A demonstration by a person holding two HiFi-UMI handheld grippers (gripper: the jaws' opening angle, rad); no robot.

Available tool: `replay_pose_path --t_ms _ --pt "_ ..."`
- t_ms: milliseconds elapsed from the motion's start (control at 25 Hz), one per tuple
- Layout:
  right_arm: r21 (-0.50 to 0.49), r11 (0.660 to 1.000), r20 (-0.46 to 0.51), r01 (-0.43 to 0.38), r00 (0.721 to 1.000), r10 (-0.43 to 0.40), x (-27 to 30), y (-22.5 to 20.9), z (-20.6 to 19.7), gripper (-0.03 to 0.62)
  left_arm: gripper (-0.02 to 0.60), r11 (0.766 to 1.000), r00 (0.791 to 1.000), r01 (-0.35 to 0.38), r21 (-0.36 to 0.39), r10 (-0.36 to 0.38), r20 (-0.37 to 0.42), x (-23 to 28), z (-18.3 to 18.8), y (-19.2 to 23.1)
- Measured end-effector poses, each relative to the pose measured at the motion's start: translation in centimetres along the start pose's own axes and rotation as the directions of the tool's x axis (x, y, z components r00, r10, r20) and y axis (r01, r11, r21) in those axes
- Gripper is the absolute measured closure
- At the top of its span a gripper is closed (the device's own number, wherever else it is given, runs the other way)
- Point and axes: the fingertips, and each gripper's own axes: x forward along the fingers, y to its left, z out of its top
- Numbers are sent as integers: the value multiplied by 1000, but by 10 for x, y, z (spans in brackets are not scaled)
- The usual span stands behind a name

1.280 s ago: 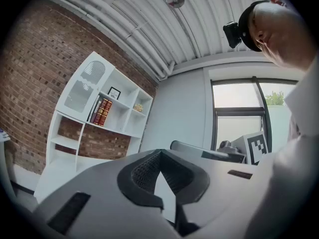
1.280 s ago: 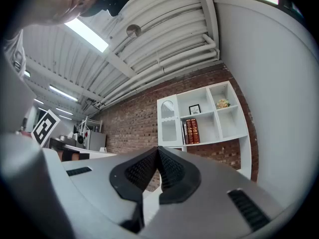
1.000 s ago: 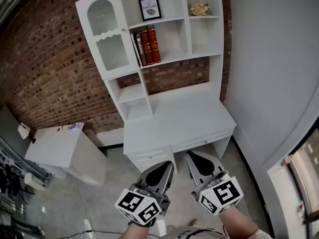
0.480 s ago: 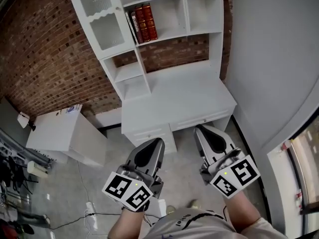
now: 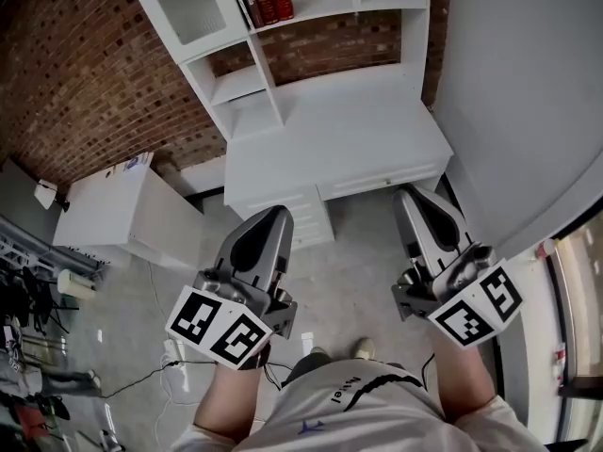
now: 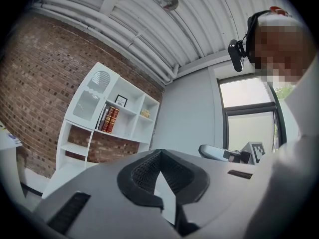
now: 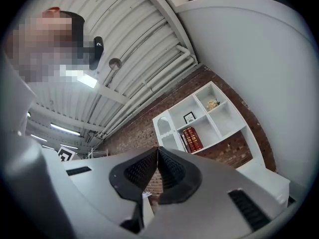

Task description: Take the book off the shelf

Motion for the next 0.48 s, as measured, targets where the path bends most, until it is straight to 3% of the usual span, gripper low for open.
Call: replay_pose_path --t_ms 480 --pt "-52 999 17 0 1000 1 -24 -27 0 577 571 999 999 35 30 -34 -20 29 -26 -26"
